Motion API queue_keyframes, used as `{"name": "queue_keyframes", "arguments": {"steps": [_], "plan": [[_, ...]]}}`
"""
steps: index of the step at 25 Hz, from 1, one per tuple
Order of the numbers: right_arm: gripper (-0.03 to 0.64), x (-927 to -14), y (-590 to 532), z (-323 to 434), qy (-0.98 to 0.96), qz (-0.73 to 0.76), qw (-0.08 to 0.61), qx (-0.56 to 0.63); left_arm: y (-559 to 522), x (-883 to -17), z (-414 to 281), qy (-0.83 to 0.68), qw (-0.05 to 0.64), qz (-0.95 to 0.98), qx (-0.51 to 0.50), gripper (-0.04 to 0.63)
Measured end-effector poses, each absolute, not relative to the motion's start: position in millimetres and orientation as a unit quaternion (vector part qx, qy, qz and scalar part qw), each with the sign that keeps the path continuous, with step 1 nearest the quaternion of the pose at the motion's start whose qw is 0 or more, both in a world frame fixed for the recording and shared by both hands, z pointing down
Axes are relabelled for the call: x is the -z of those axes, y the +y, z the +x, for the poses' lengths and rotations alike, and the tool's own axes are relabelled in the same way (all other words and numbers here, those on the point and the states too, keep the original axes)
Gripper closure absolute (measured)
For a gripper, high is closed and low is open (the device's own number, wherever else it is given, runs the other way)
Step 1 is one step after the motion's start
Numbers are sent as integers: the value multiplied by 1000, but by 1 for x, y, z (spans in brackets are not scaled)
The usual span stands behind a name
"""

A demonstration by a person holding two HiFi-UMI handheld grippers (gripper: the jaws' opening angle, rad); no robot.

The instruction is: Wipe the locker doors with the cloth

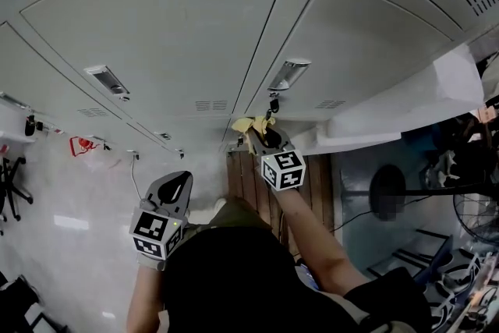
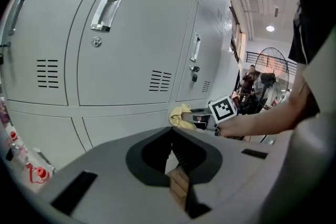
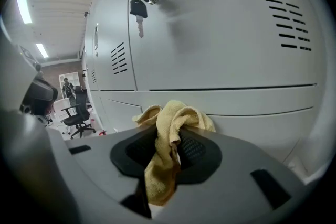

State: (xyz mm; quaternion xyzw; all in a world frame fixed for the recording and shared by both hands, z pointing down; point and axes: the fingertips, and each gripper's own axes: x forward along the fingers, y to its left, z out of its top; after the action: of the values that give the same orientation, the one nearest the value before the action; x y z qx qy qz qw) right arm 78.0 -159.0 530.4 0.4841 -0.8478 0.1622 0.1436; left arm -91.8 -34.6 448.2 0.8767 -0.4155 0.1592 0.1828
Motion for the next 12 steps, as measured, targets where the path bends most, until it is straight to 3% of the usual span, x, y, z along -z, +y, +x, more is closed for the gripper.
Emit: {"name": "queue_keyframes", "arguments": {"steps": [12], "plan": [[514, -552, -157, 40, -866, 447, 164, -155, -24, -453, -109, -433, 183, 868, -161, 588]]}}
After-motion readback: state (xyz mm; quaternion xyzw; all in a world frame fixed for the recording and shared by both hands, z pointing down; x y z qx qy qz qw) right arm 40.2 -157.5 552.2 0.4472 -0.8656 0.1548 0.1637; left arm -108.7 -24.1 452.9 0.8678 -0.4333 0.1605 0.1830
